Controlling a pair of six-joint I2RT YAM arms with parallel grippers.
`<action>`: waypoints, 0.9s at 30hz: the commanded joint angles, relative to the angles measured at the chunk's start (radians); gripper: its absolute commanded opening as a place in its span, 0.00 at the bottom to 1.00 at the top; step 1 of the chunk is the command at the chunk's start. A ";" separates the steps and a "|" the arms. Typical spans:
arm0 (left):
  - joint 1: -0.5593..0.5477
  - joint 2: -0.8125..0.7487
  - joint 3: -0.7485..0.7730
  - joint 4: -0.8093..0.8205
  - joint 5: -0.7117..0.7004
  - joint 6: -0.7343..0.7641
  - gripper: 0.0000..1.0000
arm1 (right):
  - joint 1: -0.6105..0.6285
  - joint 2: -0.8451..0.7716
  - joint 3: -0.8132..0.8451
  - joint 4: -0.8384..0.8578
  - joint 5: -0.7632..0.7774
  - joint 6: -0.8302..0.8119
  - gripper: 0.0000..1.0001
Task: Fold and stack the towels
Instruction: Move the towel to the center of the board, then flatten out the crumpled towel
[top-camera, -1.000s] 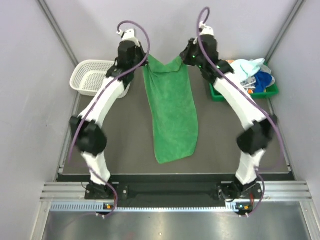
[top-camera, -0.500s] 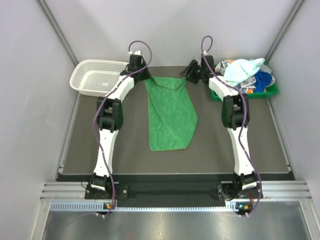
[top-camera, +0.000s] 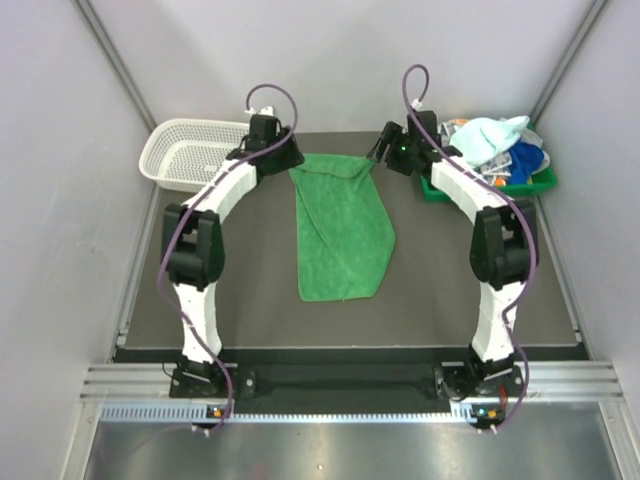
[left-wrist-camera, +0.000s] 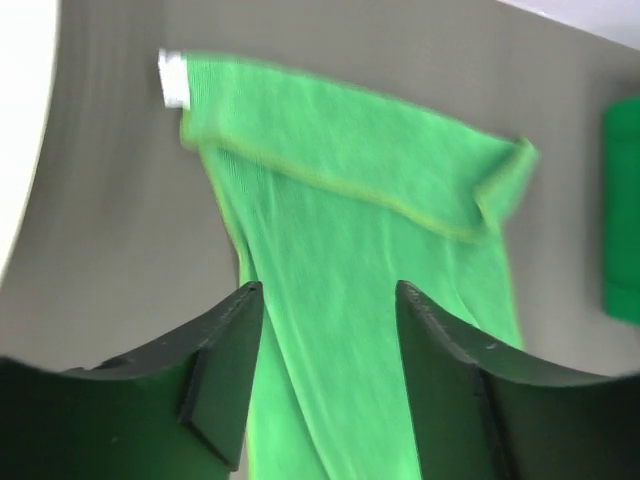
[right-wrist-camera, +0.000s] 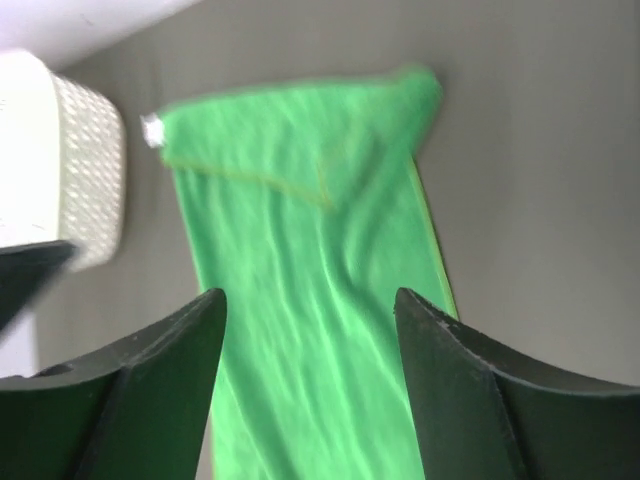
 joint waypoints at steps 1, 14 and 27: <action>-0.080 -0.226 -0.199 -0.005 -0.099 -0.104 0.54 | 0.061 -0.193 -0.230 -0.051 0.195 -0.085 0.66; -0.283 -0.786 -1.109 0.053 -0.133 -0.307 0.47 | 0.161 -0.623 -0.886 0.084 0.281 -0.068 0.55; -0.318 -0.784 -1.204 0.110 -0.060 -0.342 0.48 | 0.308 -0.648 -1.004 0.139 0.384 0.038 0.55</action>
